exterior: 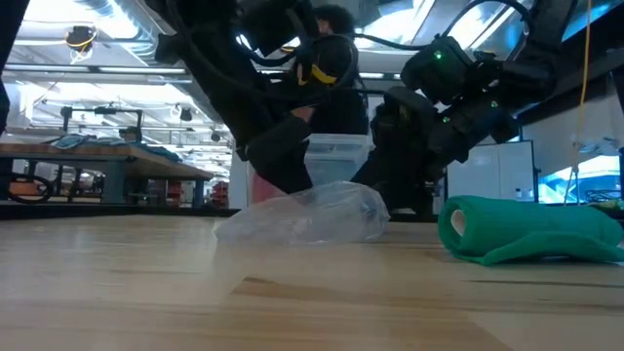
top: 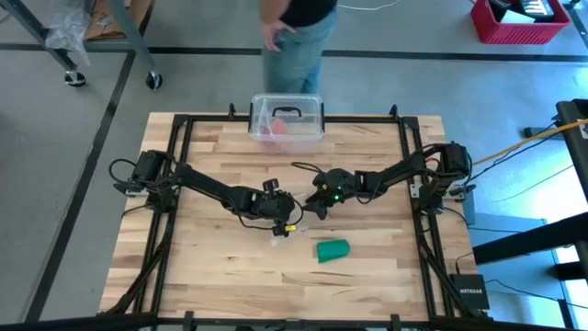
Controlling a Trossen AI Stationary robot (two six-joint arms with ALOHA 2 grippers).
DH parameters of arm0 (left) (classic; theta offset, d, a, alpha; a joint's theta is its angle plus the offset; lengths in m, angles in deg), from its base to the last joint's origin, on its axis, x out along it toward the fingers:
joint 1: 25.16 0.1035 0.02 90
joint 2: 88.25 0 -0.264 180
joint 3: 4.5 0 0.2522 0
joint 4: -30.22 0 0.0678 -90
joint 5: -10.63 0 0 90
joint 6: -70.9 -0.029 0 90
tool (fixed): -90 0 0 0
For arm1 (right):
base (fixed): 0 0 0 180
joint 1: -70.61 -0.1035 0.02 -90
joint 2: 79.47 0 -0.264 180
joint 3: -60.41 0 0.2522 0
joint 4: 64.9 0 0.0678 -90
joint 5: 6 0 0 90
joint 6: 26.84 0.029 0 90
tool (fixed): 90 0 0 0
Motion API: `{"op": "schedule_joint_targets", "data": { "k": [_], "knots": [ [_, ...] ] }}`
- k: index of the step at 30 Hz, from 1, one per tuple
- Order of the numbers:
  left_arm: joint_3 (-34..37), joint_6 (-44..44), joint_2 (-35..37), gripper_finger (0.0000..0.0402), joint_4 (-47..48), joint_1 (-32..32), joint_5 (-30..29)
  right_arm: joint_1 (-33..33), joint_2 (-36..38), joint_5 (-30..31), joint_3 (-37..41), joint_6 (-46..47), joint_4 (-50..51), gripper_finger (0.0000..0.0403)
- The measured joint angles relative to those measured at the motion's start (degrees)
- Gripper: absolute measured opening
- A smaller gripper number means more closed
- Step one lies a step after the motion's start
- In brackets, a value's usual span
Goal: Roll bandage
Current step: Open the transparent zip bag
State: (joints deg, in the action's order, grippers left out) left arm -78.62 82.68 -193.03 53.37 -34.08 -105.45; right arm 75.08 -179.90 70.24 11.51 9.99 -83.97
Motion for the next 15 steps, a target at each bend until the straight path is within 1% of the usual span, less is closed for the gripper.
{"op": "schedule_joint_targets", "data": {
  "k": [4, 7, 9, 15],
  "knots": [
    [0.0, 0.03, -0.02, 0.0166, -0.65, 0.02, -0.03, 0.0, 0.03, 1.24, 0.0, 1.09, 0.5, 0.0175],
    [0.0, 0.03, 0.0, 0.0166, -2.55, 0.02, -0.04, 0.0, 0.03, 3.73, 0.02, 1.97, 3.01, 0.0172],
    [0.0, -0.27, 0.0, 0.0166, -3.66, 0.02, -0.07, 0.0, 0.03, 5.19, 0.02, 2.11, 3.1, 0.0179],
    [0.0, -1.37, 0.0, 0.0166, -4.58, 0.11, -0.04, 0.0, 0.03, 6.54, -0.23, 3.43, 3.12, 0.022]
  ]
}}
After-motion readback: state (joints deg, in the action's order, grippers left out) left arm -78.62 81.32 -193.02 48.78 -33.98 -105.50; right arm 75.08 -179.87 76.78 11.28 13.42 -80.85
